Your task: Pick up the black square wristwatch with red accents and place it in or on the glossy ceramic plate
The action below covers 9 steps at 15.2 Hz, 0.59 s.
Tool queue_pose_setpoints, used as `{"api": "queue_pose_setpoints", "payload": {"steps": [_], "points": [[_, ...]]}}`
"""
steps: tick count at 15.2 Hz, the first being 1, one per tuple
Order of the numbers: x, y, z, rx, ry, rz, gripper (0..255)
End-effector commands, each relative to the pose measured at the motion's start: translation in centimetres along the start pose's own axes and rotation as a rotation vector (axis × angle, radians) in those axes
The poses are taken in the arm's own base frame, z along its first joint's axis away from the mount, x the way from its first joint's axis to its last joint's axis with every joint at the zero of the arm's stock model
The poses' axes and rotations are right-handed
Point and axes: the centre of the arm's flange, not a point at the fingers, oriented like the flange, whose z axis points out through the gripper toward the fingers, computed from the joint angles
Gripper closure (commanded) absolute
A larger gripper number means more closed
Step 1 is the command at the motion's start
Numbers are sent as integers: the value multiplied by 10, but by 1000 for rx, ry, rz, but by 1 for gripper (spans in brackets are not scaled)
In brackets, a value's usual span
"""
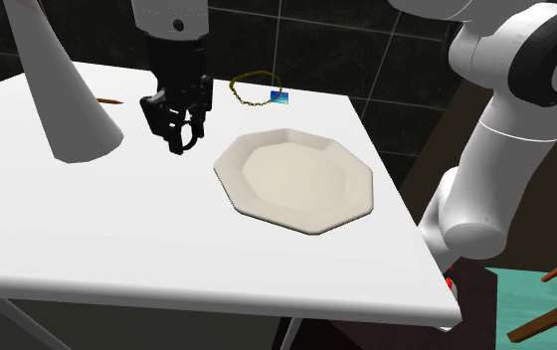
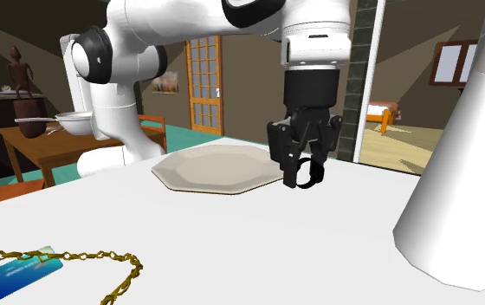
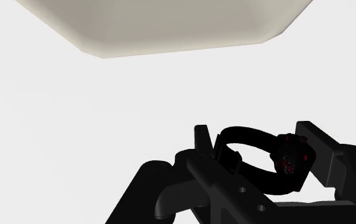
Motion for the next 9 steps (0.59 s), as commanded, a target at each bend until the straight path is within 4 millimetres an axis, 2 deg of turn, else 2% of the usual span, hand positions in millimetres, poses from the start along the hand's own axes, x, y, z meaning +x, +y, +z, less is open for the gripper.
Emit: {"api": "queue_pose_setpoints", "payload": {"steps": [1,9], "points": [[0,0,-11,0,0,0,255],[0,0,-54,0,0,0,255]]}}
